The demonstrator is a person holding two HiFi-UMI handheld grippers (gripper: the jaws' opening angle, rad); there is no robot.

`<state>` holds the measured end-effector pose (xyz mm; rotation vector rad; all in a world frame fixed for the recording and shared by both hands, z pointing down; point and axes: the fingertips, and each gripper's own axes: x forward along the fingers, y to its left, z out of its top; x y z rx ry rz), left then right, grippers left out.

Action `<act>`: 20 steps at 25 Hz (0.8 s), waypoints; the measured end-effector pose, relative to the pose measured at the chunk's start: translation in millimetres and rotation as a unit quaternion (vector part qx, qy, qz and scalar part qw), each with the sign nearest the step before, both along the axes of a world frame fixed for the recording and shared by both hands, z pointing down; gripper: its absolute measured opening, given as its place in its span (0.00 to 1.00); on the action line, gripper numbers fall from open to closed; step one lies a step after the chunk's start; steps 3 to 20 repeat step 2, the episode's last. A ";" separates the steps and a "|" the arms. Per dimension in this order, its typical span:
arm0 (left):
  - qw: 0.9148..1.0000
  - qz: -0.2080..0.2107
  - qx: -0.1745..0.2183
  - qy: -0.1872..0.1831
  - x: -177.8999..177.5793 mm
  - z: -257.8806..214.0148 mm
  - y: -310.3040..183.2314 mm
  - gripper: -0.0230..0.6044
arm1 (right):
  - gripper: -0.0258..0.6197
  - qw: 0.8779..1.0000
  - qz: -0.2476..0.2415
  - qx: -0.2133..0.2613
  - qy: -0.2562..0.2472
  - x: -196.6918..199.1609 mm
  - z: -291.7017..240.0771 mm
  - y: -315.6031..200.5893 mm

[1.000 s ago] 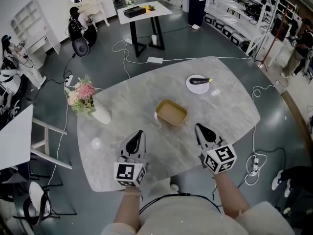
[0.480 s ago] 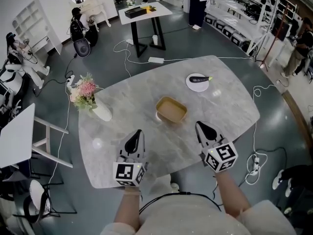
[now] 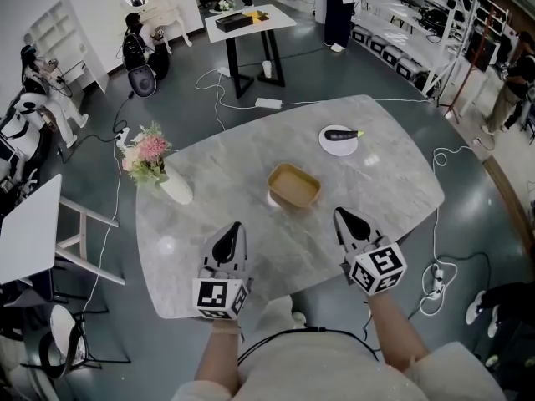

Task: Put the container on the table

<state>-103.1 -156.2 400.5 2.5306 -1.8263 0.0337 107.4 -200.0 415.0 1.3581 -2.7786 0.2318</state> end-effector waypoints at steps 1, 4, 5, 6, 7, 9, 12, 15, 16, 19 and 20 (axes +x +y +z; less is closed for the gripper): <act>1.000 0.000 0.001 0.000 -1.0 -0.1 1.2 0.04 | 0.05 1.000 0.000 0.000 0.000 -1.1 -0.3 1.2; 1.000 0.000 0.002 0.000 -2.0 -0.2 2.3 0.04 | 0.05 1.000 -0.001 0.001 0.000 -2.3 -0.7 2.4; 1.000 0.000 0.002 0.000 -2.0 -0.2 2.3 0.04 | 0.05 1.000 -0.001 0.001 0.000 -2.3 -0.7 2.4; 1.000 0.000 0.002 0.000 -2.0 -0.2 2.3 0.04 | 0.05 1.000 -0.001 0.001 0.000 -2.3 -0.7 2.4; 1.000 0.000 0.002 0.000 -2.0 -0.2 2.3 0.04 | 0.05 1.000 -0.001 0.001 0.000 -2.3 -0.7 2.4; 1.000 0.000 0.002 0.000 -2.0 -0.2 2.3 0.04 | 0.05 1.000 -0.001 0.001 0.000 -2.3 -0.7 2.4; 1.000 0.000 0.002 0.000 -2.0 -0.2 2.3 0.04 | 0.05 1.000 -0.001 0.001 0.000 -2.3 -0.7 2.4; 1.000 0.000 0.002 0.000 -2.0 -0.2 2.3 0.04 | 0.05 1.000 -0.001 0.001 0.000 -2.3 -0.7 2.4; 1.000 0.000 0.002 0.000 -2.0 -0.2 2.3 0.04 | 0.05 1.000 -0.001 0.001 0.000 -2.3 -0.7 2.4; 1.000 0.000 0.002 0.000 -2.0 -0.2 2.3 0.04 | 0.05 1.000 -0.001 0.001 0.000 -2.3 -0.7 2.4; 1.000 0.000 0.002 0.000 -2.0 -0.2 2.3 0.04 | 0.05 1.000 -0.001 0.001 0.000 -2.3 -0.7 2.4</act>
